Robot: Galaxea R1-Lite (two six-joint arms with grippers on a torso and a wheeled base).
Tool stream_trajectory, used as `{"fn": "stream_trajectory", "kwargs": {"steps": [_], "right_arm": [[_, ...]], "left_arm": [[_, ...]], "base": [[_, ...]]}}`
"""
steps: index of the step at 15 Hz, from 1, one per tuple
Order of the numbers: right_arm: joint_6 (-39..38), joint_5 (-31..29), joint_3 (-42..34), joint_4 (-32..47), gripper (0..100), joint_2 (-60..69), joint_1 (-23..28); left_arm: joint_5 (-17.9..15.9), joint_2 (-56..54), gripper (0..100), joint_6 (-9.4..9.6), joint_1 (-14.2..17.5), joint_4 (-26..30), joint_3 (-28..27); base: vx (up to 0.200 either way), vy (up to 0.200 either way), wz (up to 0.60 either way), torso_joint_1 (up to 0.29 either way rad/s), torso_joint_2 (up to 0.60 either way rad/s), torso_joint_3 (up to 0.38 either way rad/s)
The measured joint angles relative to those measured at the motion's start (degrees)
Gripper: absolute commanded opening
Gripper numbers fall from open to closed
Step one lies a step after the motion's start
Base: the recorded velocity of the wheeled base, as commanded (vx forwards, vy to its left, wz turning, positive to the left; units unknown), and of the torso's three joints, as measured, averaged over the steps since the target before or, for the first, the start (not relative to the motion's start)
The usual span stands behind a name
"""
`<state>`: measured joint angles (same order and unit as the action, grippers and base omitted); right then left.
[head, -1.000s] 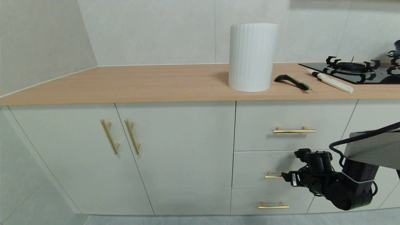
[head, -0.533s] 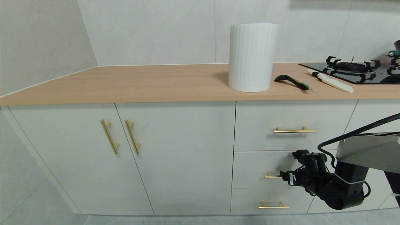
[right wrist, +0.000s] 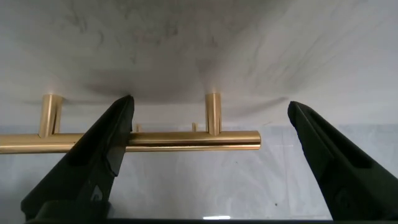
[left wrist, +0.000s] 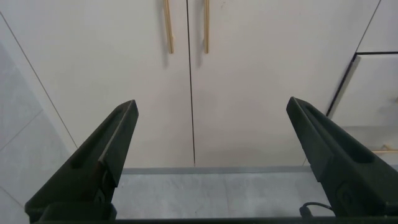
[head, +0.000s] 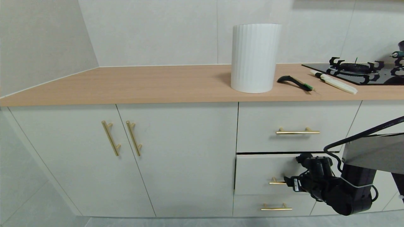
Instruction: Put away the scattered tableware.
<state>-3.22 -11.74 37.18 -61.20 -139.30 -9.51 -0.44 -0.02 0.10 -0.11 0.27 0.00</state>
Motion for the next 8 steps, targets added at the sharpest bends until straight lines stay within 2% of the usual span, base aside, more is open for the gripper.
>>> {"fn": "stream_trajectory", "kwargs": {"steps": [3, 5, 8], "right_arm": [[0.4, 1.16, -2.65, 10.97, 100, 8.24, -0.83], [0.16, 3.51, -3.04, 21.57, 100, 18.63, -1.82], [-2.33, 5.62, -2.57, 31.48, 100, 32.66, -4.21]], "left_arm": [[0.0, 0.0, 100, 0.0, -0.05, -0.02, 0.0], [0.0, 0.0, 100, 0.0, -0.02, -0.02, 0.0], [0.0, 0.0, 100, 0.0, -0.05, -0.02, 0.0]], "base": [[0.0, 0.0, 0.0, 0.0, 0.0, 0.0], [0.0, 0.0, 0.0, 0.0, 0.0, 0.0], [0.0, 0.0, 0.0, 0.0, 0.0, 0.0]]}}
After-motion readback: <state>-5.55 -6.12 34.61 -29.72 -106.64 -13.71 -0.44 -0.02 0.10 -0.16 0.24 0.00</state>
